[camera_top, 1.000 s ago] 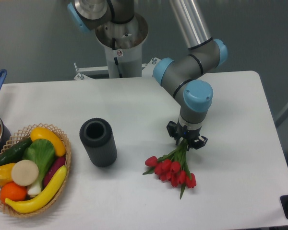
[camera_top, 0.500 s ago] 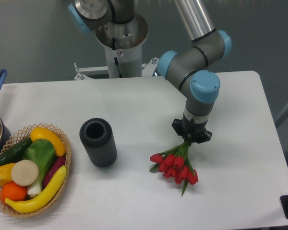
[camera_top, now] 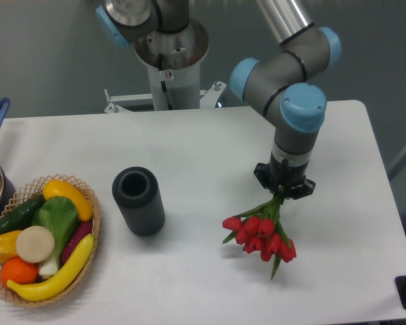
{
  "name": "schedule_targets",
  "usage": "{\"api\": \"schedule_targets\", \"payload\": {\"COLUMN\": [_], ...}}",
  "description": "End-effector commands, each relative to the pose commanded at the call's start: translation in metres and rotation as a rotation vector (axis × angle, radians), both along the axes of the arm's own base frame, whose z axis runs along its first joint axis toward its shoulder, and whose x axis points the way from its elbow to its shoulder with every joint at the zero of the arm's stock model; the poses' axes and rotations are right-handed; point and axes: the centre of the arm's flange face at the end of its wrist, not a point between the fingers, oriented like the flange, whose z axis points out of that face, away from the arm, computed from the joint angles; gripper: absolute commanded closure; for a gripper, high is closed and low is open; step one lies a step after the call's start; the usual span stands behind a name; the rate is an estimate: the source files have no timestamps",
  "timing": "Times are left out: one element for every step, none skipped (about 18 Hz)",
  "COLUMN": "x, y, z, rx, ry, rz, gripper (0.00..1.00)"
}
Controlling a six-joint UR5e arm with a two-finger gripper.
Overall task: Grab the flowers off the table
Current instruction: 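Lift the gripped red tulip bunch up off the table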
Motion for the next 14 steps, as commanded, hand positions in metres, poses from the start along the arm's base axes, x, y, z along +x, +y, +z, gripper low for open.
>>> {"api": "schedule_targets", "payload": {"x": [-0.002,-0.004,-0.007,-0.008,-0.009,-0.009,-0.01,-0.011,-0.011,-0.011,-0.01,-0.01,-0.01,-0.01], "y": [0.0,0.001,0.001,0.001,0.0,0.0,-0.001,-0.001,-0.001,-0.001,-0.001,-0.001,0.0,0.0], "z": [0.004,0.012,0.017,0.023,0.025,0.027,0.03,0.03,0.03,0.03,0.03,0.03,0.03,0.03], "rx": [-0.002,-0.005,-0.015,-0.028,-0.041,-0.049,-0.049,-0.049,-0.049,-0.049,-0.049,-0.048,-0.047,-0.048], "ry": [-0.004,-0.007,-0.013,-0.014,-0.02,-0.024,-0.023,-0.024,-0.023,-0.024,-0.023,-0.022,-0.023,-0.022], "rz": [-0.001,-0.007,-0.014,-0.029,-0.048,-0.059,-0.062,-0.06,-0.062,-0.06,-0.062,-0.062,-0.062,-0.062], "gripper": [1.0,1.0,1.0,1.0,1.0,1.0,1.0,1.0,1.0,1.0,1.0,1.0,1.0,1.0]}}
